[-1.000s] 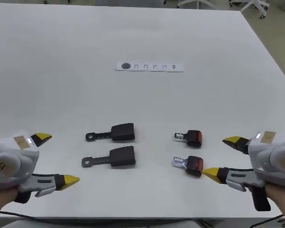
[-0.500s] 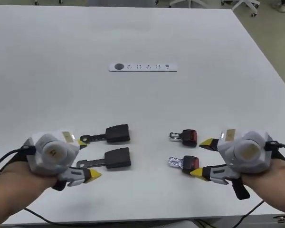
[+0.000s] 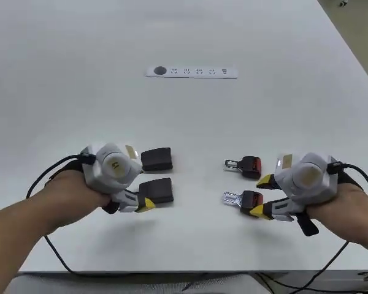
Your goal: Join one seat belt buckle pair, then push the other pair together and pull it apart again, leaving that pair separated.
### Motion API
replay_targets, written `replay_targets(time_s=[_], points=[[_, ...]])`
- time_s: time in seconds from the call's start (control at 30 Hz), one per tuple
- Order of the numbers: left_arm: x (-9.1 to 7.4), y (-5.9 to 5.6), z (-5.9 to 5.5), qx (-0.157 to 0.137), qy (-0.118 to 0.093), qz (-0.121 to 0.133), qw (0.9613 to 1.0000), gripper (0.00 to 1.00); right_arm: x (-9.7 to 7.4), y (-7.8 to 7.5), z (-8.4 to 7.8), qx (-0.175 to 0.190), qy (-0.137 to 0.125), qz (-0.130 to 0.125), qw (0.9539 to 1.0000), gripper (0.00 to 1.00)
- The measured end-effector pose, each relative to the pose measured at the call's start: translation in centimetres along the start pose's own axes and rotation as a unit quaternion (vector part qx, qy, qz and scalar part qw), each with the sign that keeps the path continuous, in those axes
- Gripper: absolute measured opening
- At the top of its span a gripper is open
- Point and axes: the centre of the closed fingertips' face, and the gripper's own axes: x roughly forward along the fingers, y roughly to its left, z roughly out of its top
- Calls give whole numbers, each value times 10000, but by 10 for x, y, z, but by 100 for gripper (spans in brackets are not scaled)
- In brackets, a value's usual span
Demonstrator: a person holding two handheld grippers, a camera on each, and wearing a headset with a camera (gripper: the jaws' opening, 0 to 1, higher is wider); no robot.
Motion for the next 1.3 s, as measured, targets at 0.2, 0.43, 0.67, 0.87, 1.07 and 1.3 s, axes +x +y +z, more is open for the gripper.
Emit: replay_targets(time_s=[0.2,0.43,0.67,0.87,1.07,1.3], points=[[13,-4,-2,187,148,-284,9993,47,13,0,-12,-14,239,181,9995,37],[18,-3,-8,361,328,-411,9980,38,25,-2,-15,-33,378,364,9986,36],[18,-4,-14,643,564,-450,9953,37,27,-3,-14,-147,463,560,9972,36],[20,-2,-18,912,683,-437,9925,34,26,-2,-17,-777,715,689,9920,35],[20,-13,-17,1414,629,-650,9858,33,27,-2,-17,-871,823,699,9903,35],[20,-13,-17,1445,705,-684,9846,33,28,-2,-16,-935,847,743,9892,35]])
